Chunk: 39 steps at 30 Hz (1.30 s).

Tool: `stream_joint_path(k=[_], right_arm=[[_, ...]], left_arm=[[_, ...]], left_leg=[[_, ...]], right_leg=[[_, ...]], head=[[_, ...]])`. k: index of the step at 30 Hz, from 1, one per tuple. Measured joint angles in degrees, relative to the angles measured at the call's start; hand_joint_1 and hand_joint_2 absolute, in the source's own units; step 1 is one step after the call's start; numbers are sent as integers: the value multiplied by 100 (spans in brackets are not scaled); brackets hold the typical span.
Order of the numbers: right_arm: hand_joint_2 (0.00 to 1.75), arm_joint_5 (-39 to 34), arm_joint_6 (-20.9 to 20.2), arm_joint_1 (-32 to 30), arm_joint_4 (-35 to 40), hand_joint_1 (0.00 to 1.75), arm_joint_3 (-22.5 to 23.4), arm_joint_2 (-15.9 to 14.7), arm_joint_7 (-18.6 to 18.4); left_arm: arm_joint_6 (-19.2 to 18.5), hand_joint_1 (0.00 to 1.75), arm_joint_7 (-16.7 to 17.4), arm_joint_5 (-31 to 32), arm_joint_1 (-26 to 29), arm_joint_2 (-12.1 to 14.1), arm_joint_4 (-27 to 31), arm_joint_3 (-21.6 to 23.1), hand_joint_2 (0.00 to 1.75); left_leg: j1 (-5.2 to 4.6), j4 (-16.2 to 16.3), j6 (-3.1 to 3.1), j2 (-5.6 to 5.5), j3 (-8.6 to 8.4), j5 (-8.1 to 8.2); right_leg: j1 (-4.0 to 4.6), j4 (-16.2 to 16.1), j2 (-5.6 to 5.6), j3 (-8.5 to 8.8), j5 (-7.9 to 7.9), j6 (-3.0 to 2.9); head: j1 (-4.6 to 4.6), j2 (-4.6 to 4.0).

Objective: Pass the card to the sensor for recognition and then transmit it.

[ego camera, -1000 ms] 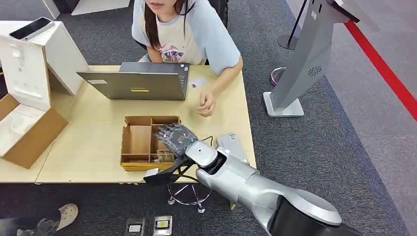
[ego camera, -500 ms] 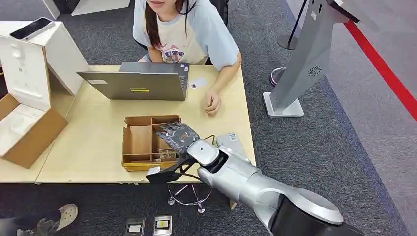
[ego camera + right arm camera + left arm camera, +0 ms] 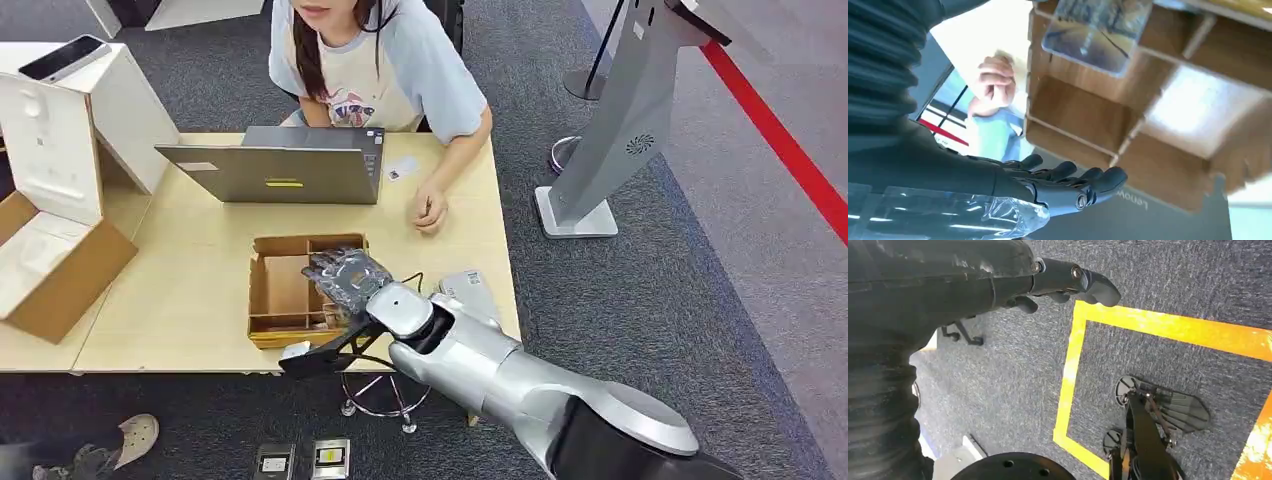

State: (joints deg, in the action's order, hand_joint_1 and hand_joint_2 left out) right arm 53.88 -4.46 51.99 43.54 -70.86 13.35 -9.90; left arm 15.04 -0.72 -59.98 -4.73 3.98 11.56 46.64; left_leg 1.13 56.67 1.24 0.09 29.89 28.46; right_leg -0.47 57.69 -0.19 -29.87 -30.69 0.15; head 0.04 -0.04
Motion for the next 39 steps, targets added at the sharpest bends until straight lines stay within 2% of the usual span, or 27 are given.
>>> stream_joint_path(k=[5,7,8,11,14,16,17,18,19,21,23,24,25,27,28,30,32,36,37,38,39], right_arm=[[175,-149,-183,-13,752,0,55,-162,-280],[175,-168,-6,-69,1137,0,131,-293,-396],[175,-175,259,-139,1323,0,192,-360,-422],[175,-345,1801,-582,1970,0,574,-592,-202],[175,-674,3427,-1144,2444,0,1070,-815,440],[175,-970,4099,-1499,2654,0,1400,-924,801],[175,-1112,4288,-1654,2699,0,1532,-953,1049],[175,-1398,4370,-1822,2741,0,1653,-970,1267],[175,-2004,4361,-2013,2804,0,1804,-981,1534],[175,-3667,4326,-2324,2940,0,2081,-990,1955],[175,-5329,4199,-2457,3005,0,2328,-1008,1960],[175,-5826,4116,-2495,3020,0,2422,-1031,1785],[175,-6007,4000,-2509,3035,0,2452,-1073,1566],[175,-5410,3775,-2507,3103,0,2450,-1204,1051],[175,-4738,3684,-2492,3157,0,2437,-1254,688],[175,-2780,3311,-2423,3300,0,2400,-1388,-49],[175,-846,2821,-2354,3471,0,2356,-1500,-499],[175,-614,2749,-2349,3494,0,2350,-1512,-535],[175,1575,2219,-2299,3811,0,2269,-1635,-791],[175,2530,2112,-2284,4067,0,2232,-1709,-729],[175,2745,2112,-2281,4152,0,2221,-1729,-664]], left_arm=[[4,0,-13,-52,1,-4,0,0,175],[17,0,-17,-88,2,-7,0,-2,175],[26,0,-17,-120,2,-7,0,-2,175],[124,0,-17,-175,5,-13,0,-2,175],[206,0,-18,-186,9,-33,0,-2,175],[245,0,-17,-184,9,-41,0,-2,175],[260,0,-17,-184,8,-46,0,-2,175],[267,0,-22,-184,6,-46,0,-2,175],[269,0,-39,-186,3,-46,0,-2,175],[264,0,-50,-188,4,-50,0,-2,175],[251,0,-50,-205,8,-55,0,-2,175],[232,0,-48,-205,8,-53,0,-2,175],[212,0,-48,-205,6,-52,0,-2,175],[184,0,-46,-203,3,-50,0,0,175],[179,0,-46,-203,3,-50,0,0,175],[168,0,-59,-188,3,-50,0,0,175],[164,0,-83,-184,2,-50,0,0,175],[164,0,-85,-184,2,-50,0,0,175],[197,0,-113,-184,-3,-52,0,0,175],[230,0,-120,-190,-2,-55,0,0,175],[234,0,-120,-208,-3,-55,0,0,175]], left_leg=[[0,0,0,0,0,0],[0,1,0,0,-1,0],[-1,1,0,1,-2,0],[-1,2,0,-2,-2,0],[-1,2,0,-3,0,1],[-2,1,0,2,1,2],[-2,1,0,5,0,2],[-2,1,0,7,0,3],[-1,1,0,4,0,3],[-1,1,0,-1,2,2],[0,0,0,2,2,2],[0,0,1,6,1,1],[0,0,1,7,1,1],[0,1,1,5,1,0],[0,1,0,3,3,0],[0,1,0,3,3,-1],[0,1,1,3,3,0],[0,1,1,3,3,0],[0,1,1,1,4,0],[0,1,1,2,6,0],[0,1,1,3,6,0]], right_leg=[[0,0,0,-2,0,0],[0,-1,0,-2,0,0],[0,-1,1,-2,0,0],[-1,-4,-3,-2,0,0],[-2,-6,-5,-1,0,0],[-2,-6,-4,-1,0,0],[-2,-6,-1,-2,0,0],[-2,-7,-1,-3,0,0],[-2,-7,-1,-2,0,0],[-2,-7,-9,-2,0,0],[-1,-6,-7,-3,0,0],[-1,-6,-3,-3,1,-1],[-1,-6,-2,-4,1,-1],[-1,-5,-2,-4,4,1],[-1,-5,-2,-4,4,1],[-1,-5,-2,-4,4,1],[-1,-5,-2,-4,4,1],[-1,-5,-2,-4,4,1],[-1,-5,-3,-4,4,1],[-1,-5,-4,-5,4,1],[-1,-5,-4,-4,4,1]], head=[[0,0],[2,0],[0,0],[0,0],[0,0],[2,0],[0,0],[-4,0],[0,0],[0,0],[0,0],[-2,0],[0,0],[0,0],[0,0],[-4,0],[-2,0],[-2,0],[-2,0],[-2,0],[0,0]])
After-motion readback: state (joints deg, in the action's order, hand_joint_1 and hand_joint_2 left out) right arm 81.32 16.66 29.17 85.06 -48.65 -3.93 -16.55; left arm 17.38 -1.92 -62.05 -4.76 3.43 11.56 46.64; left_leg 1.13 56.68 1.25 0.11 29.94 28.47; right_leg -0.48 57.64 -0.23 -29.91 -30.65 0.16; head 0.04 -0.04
